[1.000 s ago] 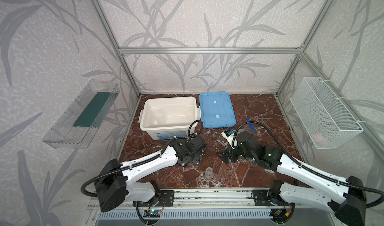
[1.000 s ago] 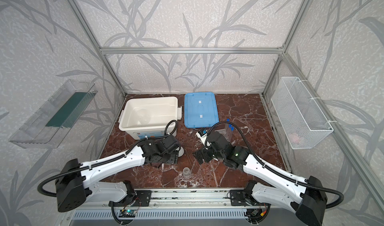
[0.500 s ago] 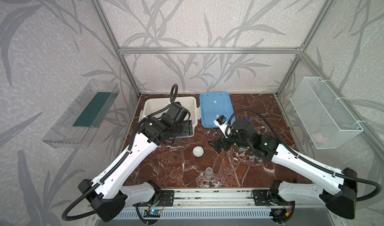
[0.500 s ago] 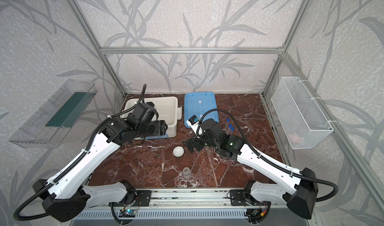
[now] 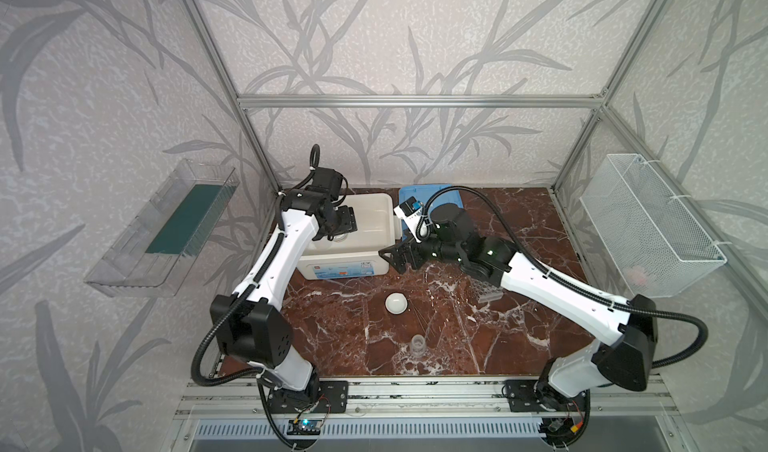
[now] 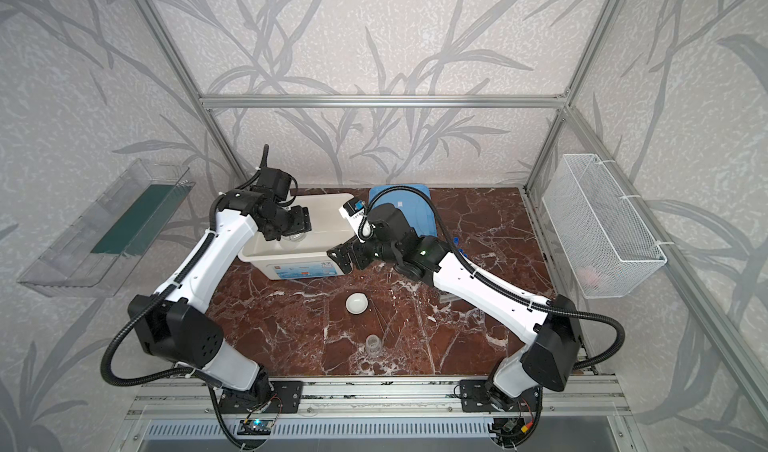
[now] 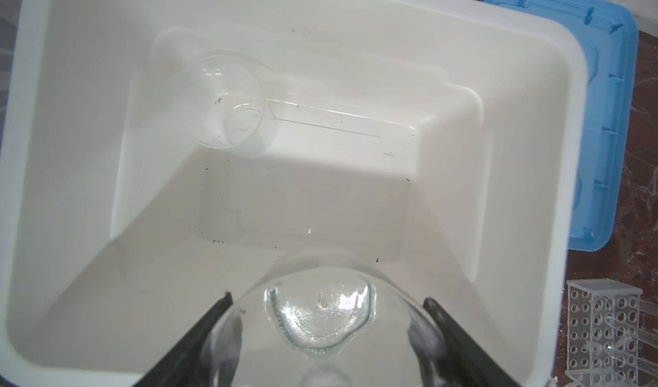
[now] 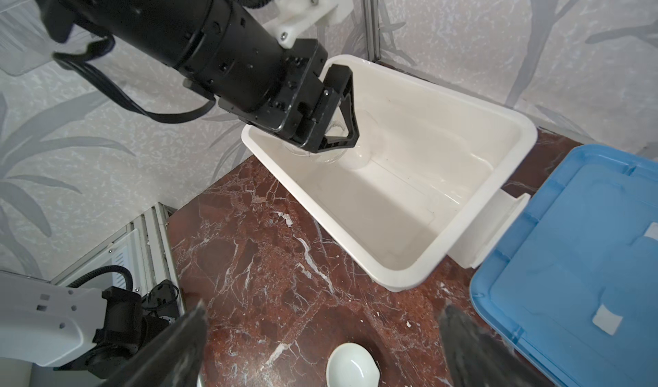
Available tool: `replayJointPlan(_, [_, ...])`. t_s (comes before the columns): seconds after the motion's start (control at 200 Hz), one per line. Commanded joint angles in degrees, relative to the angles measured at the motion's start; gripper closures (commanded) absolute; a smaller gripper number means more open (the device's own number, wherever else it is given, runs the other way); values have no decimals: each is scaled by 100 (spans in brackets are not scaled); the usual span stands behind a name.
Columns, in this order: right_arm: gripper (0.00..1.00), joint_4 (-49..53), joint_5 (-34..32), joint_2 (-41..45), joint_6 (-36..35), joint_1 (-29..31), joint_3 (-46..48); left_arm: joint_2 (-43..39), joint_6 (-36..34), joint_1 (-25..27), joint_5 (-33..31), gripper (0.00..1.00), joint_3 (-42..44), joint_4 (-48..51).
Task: Organize the chemistry lab equipment
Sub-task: 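Lower the flask into the tub with the left gripper while the right gripper approaches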
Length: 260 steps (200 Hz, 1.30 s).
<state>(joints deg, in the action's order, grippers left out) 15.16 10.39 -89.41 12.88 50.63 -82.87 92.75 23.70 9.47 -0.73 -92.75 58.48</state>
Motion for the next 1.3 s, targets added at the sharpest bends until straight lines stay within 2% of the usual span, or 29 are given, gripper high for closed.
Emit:
replayJointPlan(0.0, [2,-45,206,-238,248,-1,-304,191,-182,-217,139,50,-65,-65])
replayJointPlan(0.22, [2,-110,152,-535,329,8,-442,589,-200,-350,344,52,394,-280])
replayJointPlan(0.545, [2,-40,252,-985,425,8,-817,1002,-169,-393,4,53,735,-481])
replayJointPlan(0.655, [2,-51,248,-1040,436,16,-836,1102,-104,-428,195,53,959,-710])
replayJointPlan(1.295, [3,-23,284,-1195,487,26,-818,1728,206,-487,-125,52,1295,-1179])
